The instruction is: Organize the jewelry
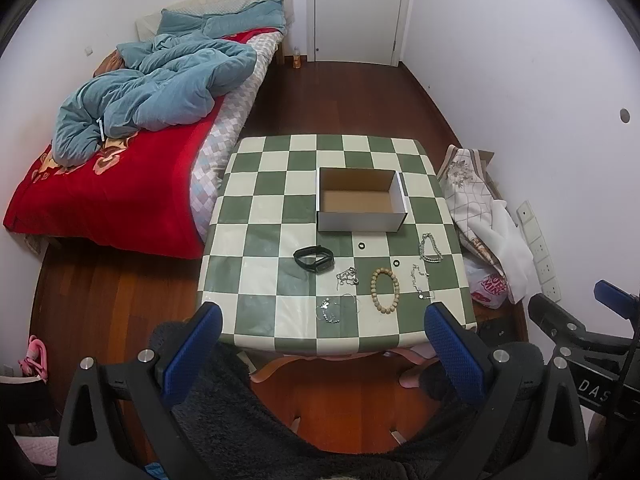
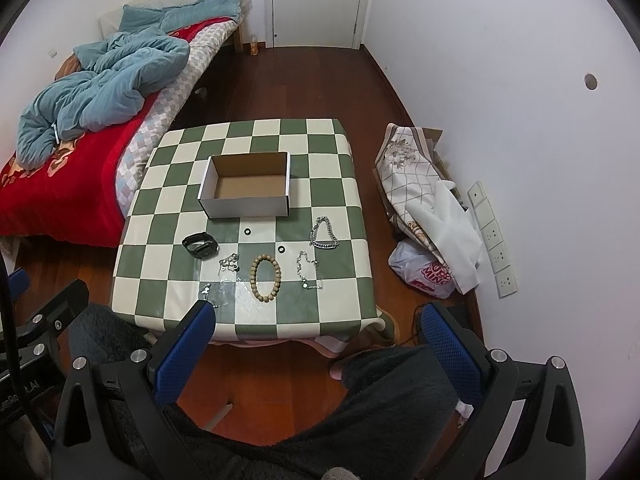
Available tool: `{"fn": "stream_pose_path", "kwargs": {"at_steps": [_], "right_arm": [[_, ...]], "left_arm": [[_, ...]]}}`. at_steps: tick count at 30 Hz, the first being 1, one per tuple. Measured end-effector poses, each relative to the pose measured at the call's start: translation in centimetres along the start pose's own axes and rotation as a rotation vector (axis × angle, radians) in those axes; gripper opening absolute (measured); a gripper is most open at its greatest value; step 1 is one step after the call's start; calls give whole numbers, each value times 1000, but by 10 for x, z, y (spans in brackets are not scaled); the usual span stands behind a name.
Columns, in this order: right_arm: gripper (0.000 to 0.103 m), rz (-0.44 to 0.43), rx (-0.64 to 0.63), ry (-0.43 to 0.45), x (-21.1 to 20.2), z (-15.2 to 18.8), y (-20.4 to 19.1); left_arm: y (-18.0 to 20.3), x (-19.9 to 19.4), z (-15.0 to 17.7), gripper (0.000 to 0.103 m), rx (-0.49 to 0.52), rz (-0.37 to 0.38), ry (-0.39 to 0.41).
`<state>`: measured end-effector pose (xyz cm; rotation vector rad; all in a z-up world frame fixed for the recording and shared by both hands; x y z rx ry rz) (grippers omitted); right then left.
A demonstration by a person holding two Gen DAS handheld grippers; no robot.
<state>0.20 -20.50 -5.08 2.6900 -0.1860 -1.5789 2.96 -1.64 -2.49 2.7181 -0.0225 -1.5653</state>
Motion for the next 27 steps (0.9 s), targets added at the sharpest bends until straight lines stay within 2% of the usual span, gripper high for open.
{"fn": "stream_pose_path", "kwargs": {"at_steps": [13,16,22,27], "right_arm": [[103,1,-2,5,-3,-1,0],[103,3,4,5,-2,-1,2],[103,44,41,-23,36,-9,14],[103,78,58,-72,87,-11,18]], "left_arm": [[0,-4,0,103,-4,3,7],[-1,0,-1,103,-9,-20,10],[-13,38,-10,103,-33,-93,-19],[-27,82,-12,103,-53,-115,-72]]}}
Point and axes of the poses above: each gripper's, at about its wrist camera, not at the fingertips, and x roughly the way its jaws point, y to its right, z to its underside, the point moved 6 cm from there along x, roughly the way its jaws point, and after that the axes turned 1 degree about x, right-handed, at the moved point
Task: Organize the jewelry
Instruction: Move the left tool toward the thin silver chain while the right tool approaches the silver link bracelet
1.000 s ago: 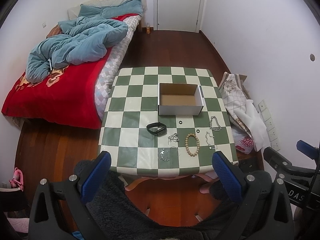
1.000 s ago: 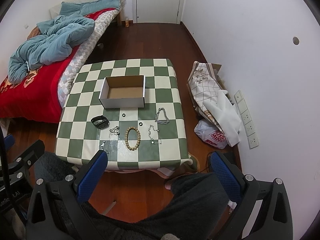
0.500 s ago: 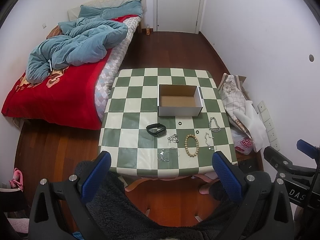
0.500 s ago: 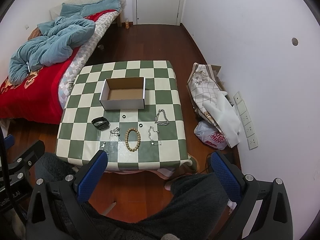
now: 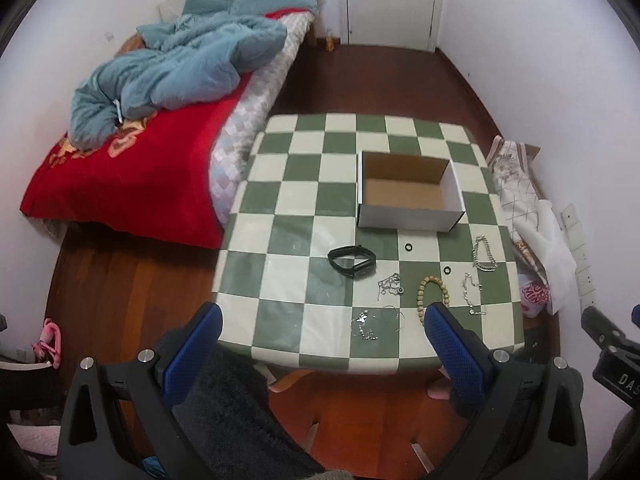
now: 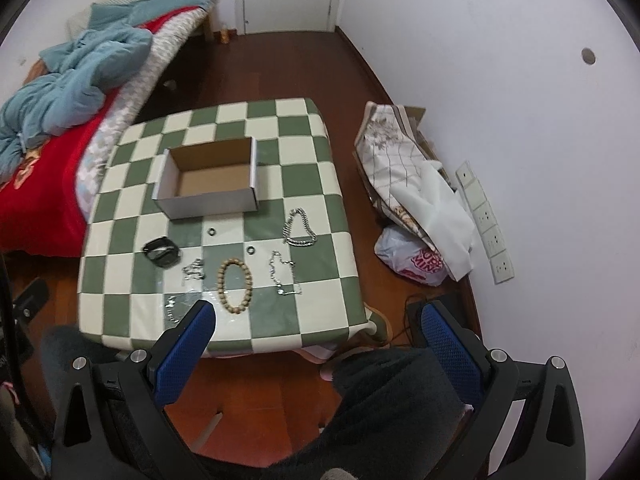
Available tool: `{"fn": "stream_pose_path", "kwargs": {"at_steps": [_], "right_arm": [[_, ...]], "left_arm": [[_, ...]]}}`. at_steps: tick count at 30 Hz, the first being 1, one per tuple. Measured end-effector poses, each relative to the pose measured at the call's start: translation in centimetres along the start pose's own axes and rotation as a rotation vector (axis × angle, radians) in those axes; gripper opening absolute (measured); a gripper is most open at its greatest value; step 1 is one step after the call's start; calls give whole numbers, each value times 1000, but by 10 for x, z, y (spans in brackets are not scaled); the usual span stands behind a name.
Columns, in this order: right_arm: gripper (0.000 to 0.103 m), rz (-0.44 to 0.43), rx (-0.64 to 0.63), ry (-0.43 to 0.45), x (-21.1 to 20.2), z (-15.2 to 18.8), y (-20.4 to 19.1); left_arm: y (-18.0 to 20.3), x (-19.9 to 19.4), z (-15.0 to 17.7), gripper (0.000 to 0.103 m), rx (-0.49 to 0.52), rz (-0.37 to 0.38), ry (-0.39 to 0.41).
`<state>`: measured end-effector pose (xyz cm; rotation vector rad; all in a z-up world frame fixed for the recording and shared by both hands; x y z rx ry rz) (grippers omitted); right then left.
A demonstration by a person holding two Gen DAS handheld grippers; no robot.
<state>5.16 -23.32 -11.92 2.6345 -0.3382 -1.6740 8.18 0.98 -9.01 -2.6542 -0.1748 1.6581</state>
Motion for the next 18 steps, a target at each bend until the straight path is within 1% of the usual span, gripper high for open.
{"fn": "stream_pose_path", "kwargs": {"at_steps": [5,11,15,18], "right_arm": [[103,21,4,-73,50,-1,-2],[103,26,13,-153,112,-3,-3],[103,18,36,-200,151,-8,1],[103,18,56,-239,178,-8,8]], "left_arm": [[-2,36,-12,103,-10,-7,-34],[7,80,-24,103,21,-24,-73],[22,116,-22,103,58,-29,-130],[40,142,-16,103,85,-8,-180]]}}
Point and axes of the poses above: each gripper's, at about its wrist camera, not at the fingertips, and x roughly the way its jaws point, y to its right, z to its underside, the point moved 6 cm from there along x, roughly the way its jaws point, and after that the axes turned 1 degree about x, right-handed, at the moved point
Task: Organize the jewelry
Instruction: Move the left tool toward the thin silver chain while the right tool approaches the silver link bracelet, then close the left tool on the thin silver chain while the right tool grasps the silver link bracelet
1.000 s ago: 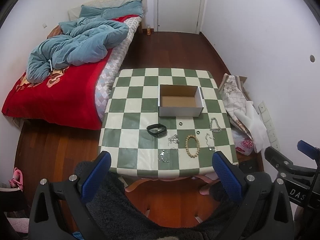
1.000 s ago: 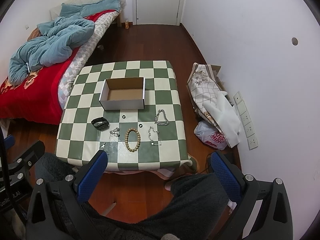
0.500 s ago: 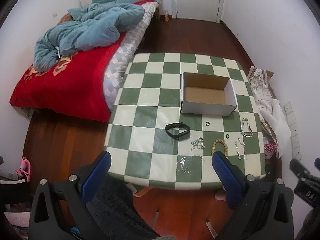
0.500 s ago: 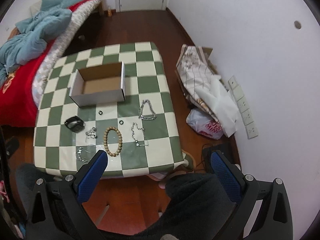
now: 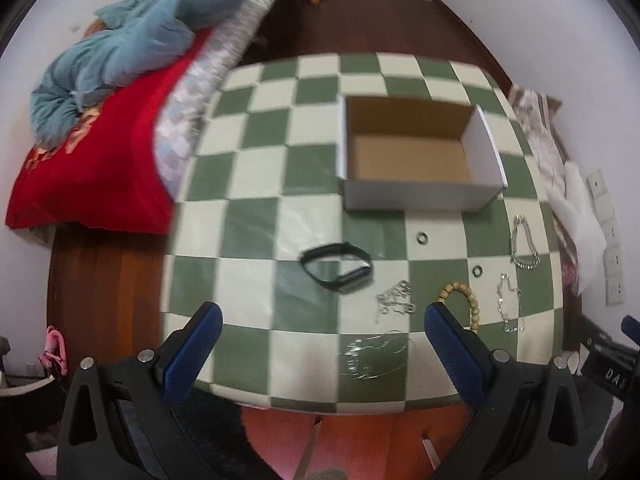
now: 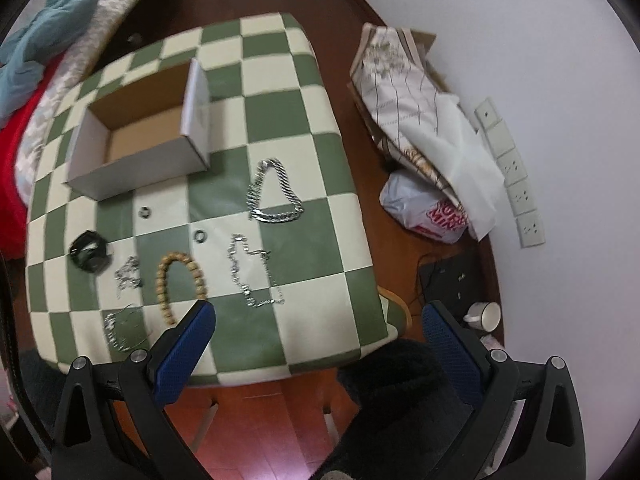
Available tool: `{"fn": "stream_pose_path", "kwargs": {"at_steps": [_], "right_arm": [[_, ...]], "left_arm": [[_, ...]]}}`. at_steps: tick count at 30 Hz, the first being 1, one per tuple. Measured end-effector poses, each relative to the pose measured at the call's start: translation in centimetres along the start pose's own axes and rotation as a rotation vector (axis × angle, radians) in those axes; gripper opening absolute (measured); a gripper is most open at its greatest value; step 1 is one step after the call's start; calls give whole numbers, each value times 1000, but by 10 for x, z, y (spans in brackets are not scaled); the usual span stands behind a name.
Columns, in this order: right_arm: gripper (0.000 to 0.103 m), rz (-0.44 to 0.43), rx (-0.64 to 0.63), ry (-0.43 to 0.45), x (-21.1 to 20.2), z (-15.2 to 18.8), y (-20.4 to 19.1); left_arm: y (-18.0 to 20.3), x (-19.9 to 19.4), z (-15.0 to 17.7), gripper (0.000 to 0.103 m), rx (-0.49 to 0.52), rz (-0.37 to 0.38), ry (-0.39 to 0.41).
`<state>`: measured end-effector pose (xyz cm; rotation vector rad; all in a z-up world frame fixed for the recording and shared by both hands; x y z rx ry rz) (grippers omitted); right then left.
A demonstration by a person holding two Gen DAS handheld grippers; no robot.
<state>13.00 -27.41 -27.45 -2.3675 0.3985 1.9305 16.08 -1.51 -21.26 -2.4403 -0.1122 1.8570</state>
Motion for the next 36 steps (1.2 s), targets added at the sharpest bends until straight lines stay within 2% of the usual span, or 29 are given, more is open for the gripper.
{"fn": "stream_pose_path", "kwargs": {"at_steps": [5,9,12,14,15,17,21,22,23,27,31,36], "right_arm": [[103,-23,25,-41,33,-3,10],[93,-41,18,-80,57,1,13],[92,-47,23,-100,67,7,17],[90,-53,29,-108,71,10,20],[88,-56,31,-112,73,11,21],[88,-62,38,-118,75,13,25],[87,-62,42,-118,75,16,31],[87,-63,43,-118,75,15,32],[86,-66,44,-118,75,16,32],[83,-87,44,-112,75,16,29],[70,-137,24,-111,83,13,15],[68,-146,-30,-92,98,8,-11]], "left_arm": [[35,38,7,102,51,55,-82],[63,70,18,98,86,106,-156],[81,91,29,85,111,131,-210],[89,98,34,71,125,140,-224],[94,101,36,68,135,141,-227],[101,106,41,50,153,142,-236],[108,102,39,40,192,141,-176],[108,102,38,27,197,140,-159],[107,102,36,8,203,140,-145],[89,103,33,7,191,117,-137],[62,108,26,7,160,87,-132],[34,111,26,7,125,72,-138]]}}
Point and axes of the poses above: each gripper's, at about its wrist camera, not at the fingertips, and x roughly the way its jaws point, y to its right, z to its underside, the point moved 6 cm from there along x, roughly the way its jaws point, and after that the axes turned 1 degree about x, right-handed, at the moved point
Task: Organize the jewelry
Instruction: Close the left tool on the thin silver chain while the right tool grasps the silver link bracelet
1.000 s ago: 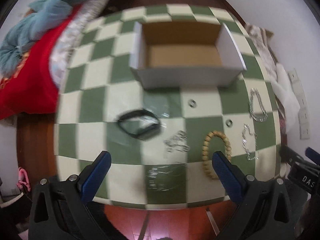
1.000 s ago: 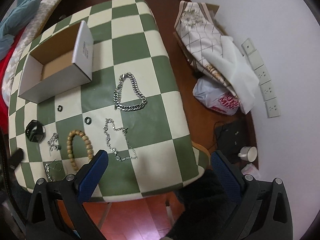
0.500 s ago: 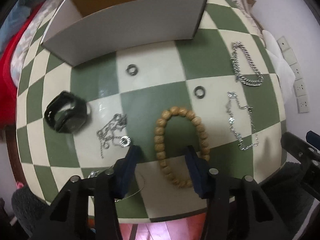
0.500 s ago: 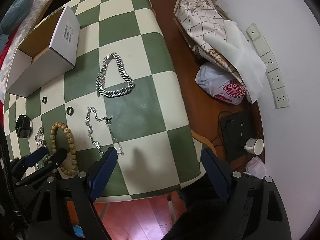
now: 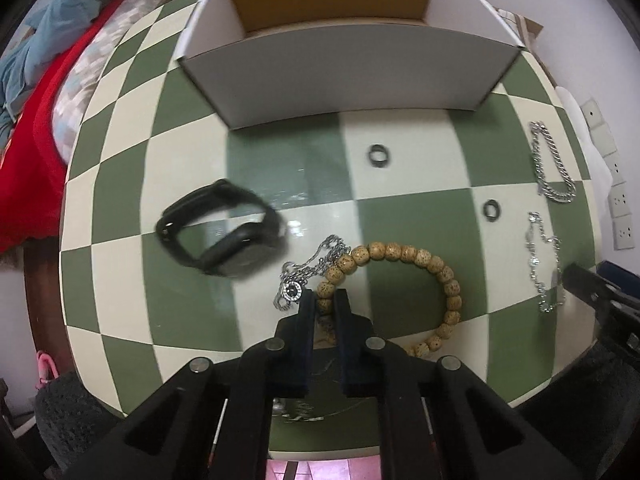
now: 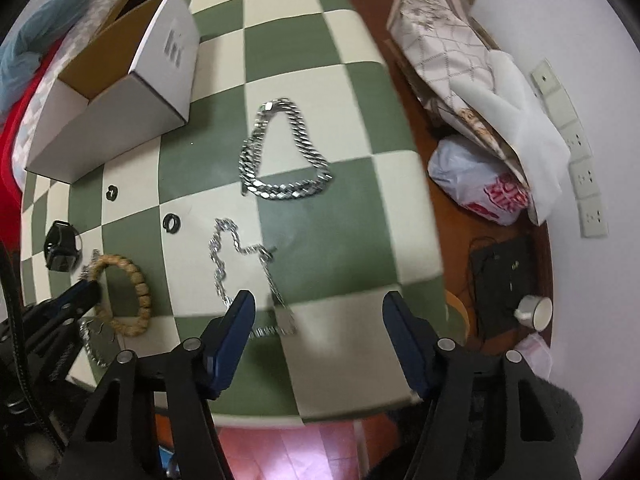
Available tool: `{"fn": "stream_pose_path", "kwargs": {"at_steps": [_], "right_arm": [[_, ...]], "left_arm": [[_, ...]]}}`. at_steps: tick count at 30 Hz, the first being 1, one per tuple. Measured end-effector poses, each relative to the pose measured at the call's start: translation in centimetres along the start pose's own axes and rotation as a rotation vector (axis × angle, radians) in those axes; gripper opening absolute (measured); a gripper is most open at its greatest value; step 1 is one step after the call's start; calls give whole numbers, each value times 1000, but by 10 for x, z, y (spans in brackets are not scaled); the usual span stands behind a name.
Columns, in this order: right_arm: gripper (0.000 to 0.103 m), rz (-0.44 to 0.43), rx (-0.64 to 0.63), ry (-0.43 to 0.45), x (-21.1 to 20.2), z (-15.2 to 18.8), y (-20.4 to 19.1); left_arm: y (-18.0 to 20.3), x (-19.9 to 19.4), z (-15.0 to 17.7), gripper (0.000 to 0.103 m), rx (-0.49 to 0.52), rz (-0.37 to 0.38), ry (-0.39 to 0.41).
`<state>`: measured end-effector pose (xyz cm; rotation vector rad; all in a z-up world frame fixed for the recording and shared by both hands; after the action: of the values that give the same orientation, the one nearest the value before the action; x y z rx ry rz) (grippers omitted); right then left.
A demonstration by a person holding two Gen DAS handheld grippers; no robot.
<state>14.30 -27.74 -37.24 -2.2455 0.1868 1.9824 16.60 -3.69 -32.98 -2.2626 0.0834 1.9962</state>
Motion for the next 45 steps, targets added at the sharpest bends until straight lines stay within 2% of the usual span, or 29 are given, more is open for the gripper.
{"fn": "stream_pose_path", "kwargs": {"at_steps": [4,6,7,8,9,10,11,12,13,14,19,21,24,25,26,31,37,39,41,42,43,45], "right_arm": [[68,37,-41,-1,14,-5,-13],[64,36,-69,21,12,-8,-20],[58,36,-79,24,11,-8,-24],[53,34,-91,31,10,-8,-28],[38,32,-103,40,8,-9,-31],[12,33,-117,50,7,-9,-34],[1,39,-128,57,5,-10,-37],[1,47,-138,62,5,-8,-39],[1,45,-144,65,4,-7,-39],[1,40,-144,64,4,-7,-38],[1,-16,-98,16,3,9,-21],[1,-42,-73,0,2,20,-14],[1,-64,-56,-12,1,34,-9],[1,-75,-49,-18,1,39,-8],[1,-80,-47,-22,1,43,-7],[1,-64,-56,-21,0,51,-8],[1,-44,-62,-19,0,45,-11],[2,-36,-57,-17,0,42,-12],[2,-20,-56,-12,1,38,-11],[2,-12,-55,-8,1,37,-12],[2,-3,-58,-2,0,36,-14],[2,18,-68,9,1,33,-16]], "left_arm": [[-8,0,2,7,7,1,-1],[-4,2,1,7,6,15,0],[-4,2,1,7,2,27,-5],[-6,1,2,12,-10,32,-8],[-10,0,2,13,-37,49,-8],[-10,-2,1,20,-53,74,-1],[-13,-5,0,35,-64,90,9],[-18,-10,-1,45,-75,91,24],[-22,-14,0,64,-82,94,39],[-28,-19,-1,69,-93,97,59],[-64,-37,9,69,-147,102,98],[-76,-38,24,69,-157,87,92],[-65,-33,44,69,-141,67,44],[-49,-24,36,69,-136,61,26],[-46,-16,43,69,-129,63,-3],[-31,8,65,71,-96,28,-71],[-21,8,68,66,-57,9,-33],[-17,6,67,52,-55,31,-17],[-12,4,67,29,-49,37,-2],[-9,3,69,22,-34,32,3],[-7,2,70,11,-25,32,3],[1,2,72,7,-10,25,4]]}}
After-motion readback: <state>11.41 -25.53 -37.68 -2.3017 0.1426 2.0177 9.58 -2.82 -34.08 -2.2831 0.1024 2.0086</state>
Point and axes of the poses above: each gripper's, at about its wrist camera, not at the fingertips, and x roughly the way its jaws point, y to its right, z to its underside, the point moved 6 cm from there along x, roughly the way its jaws point, and after that the axes turned 1 degree about x, right-handed, at the moved point
